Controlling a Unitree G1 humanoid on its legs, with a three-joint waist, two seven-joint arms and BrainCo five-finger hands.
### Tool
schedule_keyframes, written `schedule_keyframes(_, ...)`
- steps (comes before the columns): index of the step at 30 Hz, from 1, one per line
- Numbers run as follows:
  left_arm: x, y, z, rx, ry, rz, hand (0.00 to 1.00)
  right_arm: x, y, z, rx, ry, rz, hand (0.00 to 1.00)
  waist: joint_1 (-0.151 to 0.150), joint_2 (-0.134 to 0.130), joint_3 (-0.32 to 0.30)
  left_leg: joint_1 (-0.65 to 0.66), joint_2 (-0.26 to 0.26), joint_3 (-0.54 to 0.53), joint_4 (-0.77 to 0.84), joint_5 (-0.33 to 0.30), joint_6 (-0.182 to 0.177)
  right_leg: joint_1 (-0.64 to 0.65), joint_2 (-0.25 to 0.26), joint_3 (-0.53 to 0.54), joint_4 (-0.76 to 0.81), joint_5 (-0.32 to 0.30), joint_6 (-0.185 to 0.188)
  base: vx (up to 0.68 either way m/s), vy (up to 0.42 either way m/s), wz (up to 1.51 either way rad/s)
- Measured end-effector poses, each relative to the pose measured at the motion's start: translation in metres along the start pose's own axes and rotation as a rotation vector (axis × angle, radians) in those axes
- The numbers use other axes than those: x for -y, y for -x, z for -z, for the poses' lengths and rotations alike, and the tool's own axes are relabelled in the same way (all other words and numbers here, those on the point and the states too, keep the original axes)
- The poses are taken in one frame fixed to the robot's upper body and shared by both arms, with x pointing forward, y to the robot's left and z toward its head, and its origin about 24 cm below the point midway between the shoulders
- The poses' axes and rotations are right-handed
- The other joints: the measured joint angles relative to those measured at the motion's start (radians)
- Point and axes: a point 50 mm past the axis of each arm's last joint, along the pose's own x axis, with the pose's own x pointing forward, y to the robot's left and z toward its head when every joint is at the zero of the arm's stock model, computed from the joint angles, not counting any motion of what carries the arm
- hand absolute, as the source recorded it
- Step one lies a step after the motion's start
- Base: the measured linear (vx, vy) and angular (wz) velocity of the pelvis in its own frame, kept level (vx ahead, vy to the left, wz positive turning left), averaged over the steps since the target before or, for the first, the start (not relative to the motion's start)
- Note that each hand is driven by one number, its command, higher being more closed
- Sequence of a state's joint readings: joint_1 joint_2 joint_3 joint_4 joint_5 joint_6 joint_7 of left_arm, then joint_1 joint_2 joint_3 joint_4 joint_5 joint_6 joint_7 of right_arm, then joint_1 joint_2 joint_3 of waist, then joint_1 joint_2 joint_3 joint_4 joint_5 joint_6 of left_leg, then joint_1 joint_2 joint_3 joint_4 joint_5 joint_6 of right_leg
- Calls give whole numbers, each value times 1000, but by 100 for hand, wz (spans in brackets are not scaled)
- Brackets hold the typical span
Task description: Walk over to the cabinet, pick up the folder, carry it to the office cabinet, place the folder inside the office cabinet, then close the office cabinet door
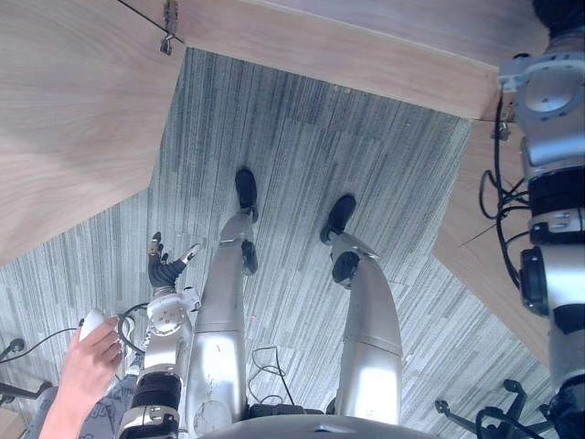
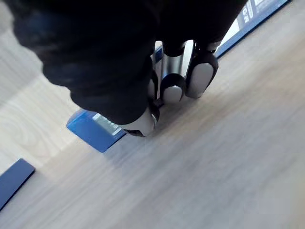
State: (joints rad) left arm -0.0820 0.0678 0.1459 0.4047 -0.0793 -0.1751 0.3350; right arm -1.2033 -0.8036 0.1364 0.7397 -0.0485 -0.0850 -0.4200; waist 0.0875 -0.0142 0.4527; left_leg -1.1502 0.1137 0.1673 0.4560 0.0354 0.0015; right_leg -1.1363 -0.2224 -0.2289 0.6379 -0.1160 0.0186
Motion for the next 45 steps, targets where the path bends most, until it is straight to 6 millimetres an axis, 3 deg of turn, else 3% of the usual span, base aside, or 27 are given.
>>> schedule_keyframes(12,6,3,4,-28,34,2,0,6,-11,10,-151,-172,50,100,0,6,-4,27,1,20,-60,44,-10,2,2,-1,-22,24,-8,-36,-28,1)
schedule_keyframes(15,8,4,6,-40,54,2,0,2,-5,17,-183,-214,45,100,-2,6,-4,41,3,20,-55,49,-1,19,5,0,-26,27,-7,-30,-33,-3)
schedule_keyframes(19,8,5,7,-48,63,0,0,-15,18,28,-220,-335,21,100,-3,6,-5,59,23,21,-18,30,2,54,22,0,-32,29,-7,-26,-42,-12)
schedule_keyframes(24,10,5,8,-65,66,-1,0,-50,93,25,-187,-513,-87,100,-12,6,-5,127,54,36,31,-12,5,127,50,23,-37,28,-7,-26,-44,-20)
schedule_keyframes(30,13,7,15,-98,13,24,0,-35,153,15,-123,-593,-43,100,-34,5,-12,290,67,51,33,-55,-4,297,66,27,-77,14,-7,-12,-40,-10)
schedule_keyframes(34,13,13,26,-143,-37,40,0,-29,202,11,-117,-580,-70,100,-42,4,-69,432,72,69,-2,-78,-7,443,78,25,-149,16,0,73,-7,-14)
schedule_keyframes(39,-1,36,56,-255,-93,36,0,-50,272,18,-298,-621,-244,100,-57,5,-161,619,77,113,-76,-93,-14,625,95,27,-266,34,5,133,-8,-21)
schedule_keyframes(41,-6,47,73,-329,-139,36,0,-55,308,27,-435,-626,-320,100,-64,5,-206,695,78,133,-110,-97,-18,697,107,37,-319,46,21,152,-25,-19)
schedule_keyframes(45,-10,59,94,-419,-200,59,0,-66,356,54,-632,-536,-435,100,-81,5,-239,822,64,160,-189,-90,-28,815,123,63,-411,76,35,148,-5,-21)
